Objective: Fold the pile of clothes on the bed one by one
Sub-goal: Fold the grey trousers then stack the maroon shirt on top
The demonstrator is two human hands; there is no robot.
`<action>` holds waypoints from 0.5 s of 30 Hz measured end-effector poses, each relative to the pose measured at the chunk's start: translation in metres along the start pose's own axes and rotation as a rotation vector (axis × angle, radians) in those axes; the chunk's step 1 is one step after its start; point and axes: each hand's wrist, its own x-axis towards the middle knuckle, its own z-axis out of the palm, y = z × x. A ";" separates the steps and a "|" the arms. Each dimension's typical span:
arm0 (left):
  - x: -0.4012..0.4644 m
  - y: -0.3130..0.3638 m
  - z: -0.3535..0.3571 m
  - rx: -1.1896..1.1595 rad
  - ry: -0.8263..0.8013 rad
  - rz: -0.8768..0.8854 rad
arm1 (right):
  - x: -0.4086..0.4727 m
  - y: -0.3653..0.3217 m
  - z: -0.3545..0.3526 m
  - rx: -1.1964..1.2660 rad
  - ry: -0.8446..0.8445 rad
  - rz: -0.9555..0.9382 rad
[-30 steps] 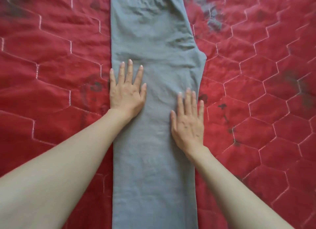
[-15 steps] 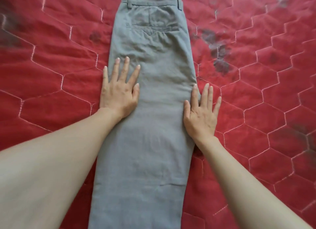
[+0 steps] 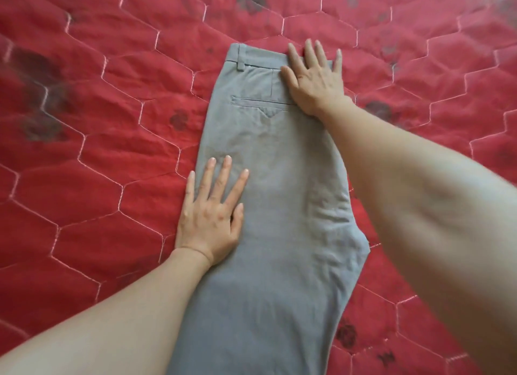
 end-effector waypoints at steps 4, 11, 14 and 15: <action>0.001 0.000 -0.001 -0.016 0.009 -0.003 | -0.039 -0.002 0.009 0.078 0.029 -0.040; 0.001 -0.001 0.002 -0.035 0.003 -0.007 | -0.231 0.049 0.056 0.180 0.006 0.260; 0.001 -0.001 0.002 -0.037 0.009 -0.005 | -0.275 0.045 0.053 0.296 0.068 0.434; 0.001 -0.001 0.002 -0.038 0.009 -0.005 | -0.281 0.035 0.050 0.279 0.100 0.420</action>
